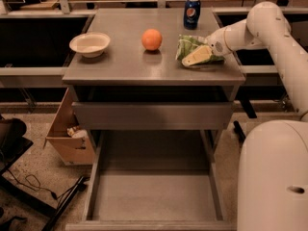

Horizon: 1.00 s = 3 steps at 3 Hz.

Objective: Place green jalapeno chip bag into middle drawer

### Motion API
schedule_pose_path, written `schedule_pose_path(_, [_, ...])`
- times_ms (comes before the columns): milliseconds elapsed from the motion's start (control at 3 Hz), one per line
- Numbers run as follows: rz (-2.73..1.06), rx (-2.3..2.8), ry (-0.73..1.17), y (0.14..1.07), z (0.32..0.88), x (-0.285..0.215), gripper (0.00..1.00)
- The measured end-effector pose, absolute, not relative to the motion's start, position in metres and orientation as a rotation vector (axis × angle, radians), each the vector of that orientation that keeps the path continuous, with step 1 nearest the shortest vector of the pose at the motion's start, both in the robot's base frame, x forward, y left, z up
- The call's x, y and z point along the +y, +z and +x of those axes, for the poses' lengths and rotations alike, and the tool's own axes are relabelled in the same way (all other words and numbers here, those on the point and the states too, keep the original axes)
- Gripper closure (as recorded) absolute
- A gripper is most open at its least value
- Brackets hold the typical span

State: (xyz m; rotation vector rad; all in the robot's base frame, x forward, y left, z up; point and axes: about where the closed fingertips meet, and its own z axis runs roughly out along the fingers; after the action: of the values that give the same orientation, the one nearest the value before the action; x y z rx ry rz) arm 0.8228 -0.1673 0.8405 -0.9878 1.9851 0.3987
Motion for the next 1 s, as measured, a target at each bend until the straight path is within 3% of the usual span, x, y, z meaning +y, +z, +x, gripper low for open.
schedule_pose_path(1000, [-0.989, 1.986, 0.399, 0.8400, 0.8231, -0.1670, 0.92])
